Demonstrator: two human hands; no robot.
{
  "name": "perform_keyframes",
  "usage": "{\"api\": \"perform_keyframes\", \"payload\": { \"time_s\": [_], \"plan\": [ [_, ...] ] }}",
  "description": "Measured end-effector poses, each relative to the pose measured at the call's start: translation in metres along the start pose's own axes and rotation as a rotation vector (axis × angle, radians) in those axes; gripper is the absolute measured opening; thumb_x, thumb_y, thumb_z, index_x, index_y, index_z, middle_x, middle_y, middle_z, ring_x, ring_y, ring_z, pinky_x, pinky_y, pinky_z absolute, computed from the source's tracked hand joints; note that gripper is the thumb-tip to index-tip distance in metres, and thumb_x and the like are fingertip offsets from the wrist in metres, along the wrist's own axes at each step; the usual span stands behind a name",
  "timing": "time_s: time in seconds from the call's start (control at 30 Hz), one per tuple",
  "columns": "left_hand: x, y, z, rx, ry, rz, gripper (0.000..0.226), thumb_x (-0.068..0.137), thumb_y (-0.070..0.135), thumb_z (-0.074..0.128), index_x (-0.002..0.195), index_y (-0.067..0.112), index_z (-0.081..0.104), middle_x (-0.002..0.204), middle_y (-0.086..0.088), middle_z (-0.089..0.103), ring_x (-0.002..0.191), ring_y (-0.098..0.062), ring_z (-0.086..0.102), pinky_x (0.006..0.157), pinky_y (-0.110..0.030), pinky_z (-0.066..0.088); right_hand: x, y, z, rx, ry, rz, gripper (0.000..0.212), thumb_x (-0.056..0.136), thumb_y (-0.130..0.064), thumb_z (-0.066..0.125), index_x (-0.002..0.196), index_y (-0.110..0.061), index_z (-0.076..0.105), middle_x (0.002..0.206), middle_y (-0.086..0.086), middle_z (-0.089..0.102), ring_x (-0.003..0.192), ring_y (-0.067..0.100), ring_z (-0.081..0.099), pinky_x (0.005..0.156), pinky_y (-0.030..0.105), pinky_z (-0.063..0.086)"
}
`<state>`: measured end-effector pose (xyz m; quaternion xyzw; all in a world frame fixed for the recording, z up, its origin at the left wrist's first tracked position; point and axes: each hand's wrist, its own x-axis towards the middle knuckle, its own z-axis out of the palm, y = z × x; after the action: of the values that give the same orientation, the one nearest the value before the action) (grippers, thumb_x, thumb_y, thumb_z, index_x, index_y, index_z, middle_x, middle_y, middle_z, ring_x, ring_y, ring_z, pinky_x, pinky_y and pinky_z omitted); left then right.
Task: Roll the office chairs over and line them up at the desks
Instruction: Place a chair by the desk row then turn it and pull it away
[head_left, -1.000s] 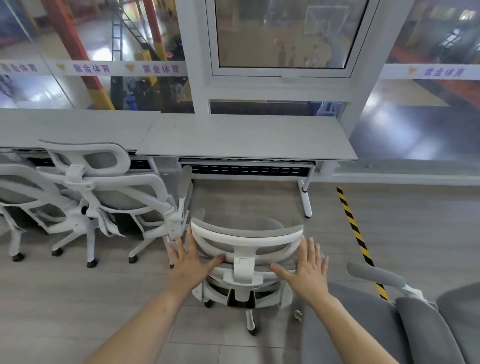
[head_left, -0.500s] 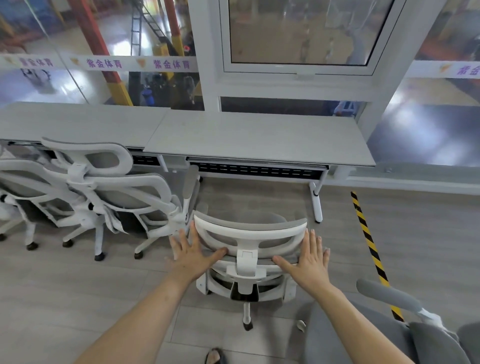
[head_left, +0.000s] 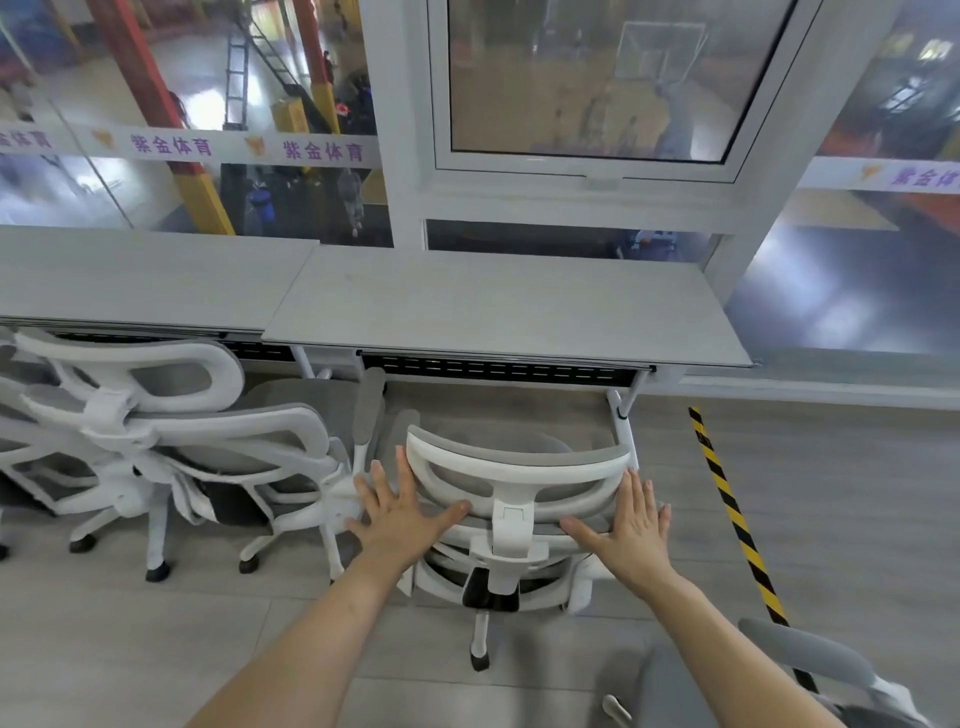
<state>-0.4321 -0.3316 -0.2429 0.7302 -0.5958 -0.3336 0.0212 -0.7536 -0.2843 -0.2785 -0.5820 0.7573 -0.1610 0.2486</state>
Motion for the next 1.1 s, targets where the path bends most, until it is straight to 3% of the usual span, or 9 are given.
{"api": "perform_keyframes", "payload": {
  "time_s": [0.33, 0.77, 1.1],
  "plan": [
    [0.056, 0.021, -0.015, -0.012, -0.005, 0.004, 0.136, 0.064, 0.103, 0.047, 0.148, 0.043, -0.042, 0.166, -0.008, -0.036, 0.151, -0.037, -0.036, 0.118, -0.075, 0.000, 0.063, -0.007, -0.008, -0.005, 0.014, -0.008, 0.129, 0.069, -0.099, 0.044, 0.161, -0.027, -0.012, 0.171, -0.006, -0.009, 0.156, 0.015, -0.015, 0.124, 0.052, -0.014],
    [0.096, 0.042, -0.026, -0.045, 0.013, -0.041, 0.135, 0.064, 0.103, 0.047, 0.148, 0.045, -0.042, 0.166, -0.008, -0.037, 0.151, -0.033, -0.036, 0.119, -0.074, -0.001, 0.127, -0.013, -0.019, -0.010, -0.062, -0.044, 0.133, 0.066, -0.102, 0.041, 0.160, -0.029, -0.018, 0.171, -0.004, -0.013, 0.155, 0.017, -0.020, 0.123, 0.054, -0.017],
    [0.118, 0.043, -0.036, -0.027, 0.028, -0.063, 0.138, 0.059, 0.106, 0.046, 0.147, 0.047, -0.042, 0.166, -0.005, -0.036, 0.152, -0.032, -0.036, 0.119, -0.074, 0.001, 0.148, -0.023, -0.013, -0.007, -0.011, -0.057, 0.130, 0.066, -0.100, 0.045, 0.161, -0.028, -0.007, 0.171, -0.004, -0.001, 0.157, 0.017, -0.008, 0.123, 0.055, -0.014]
  ]
}}
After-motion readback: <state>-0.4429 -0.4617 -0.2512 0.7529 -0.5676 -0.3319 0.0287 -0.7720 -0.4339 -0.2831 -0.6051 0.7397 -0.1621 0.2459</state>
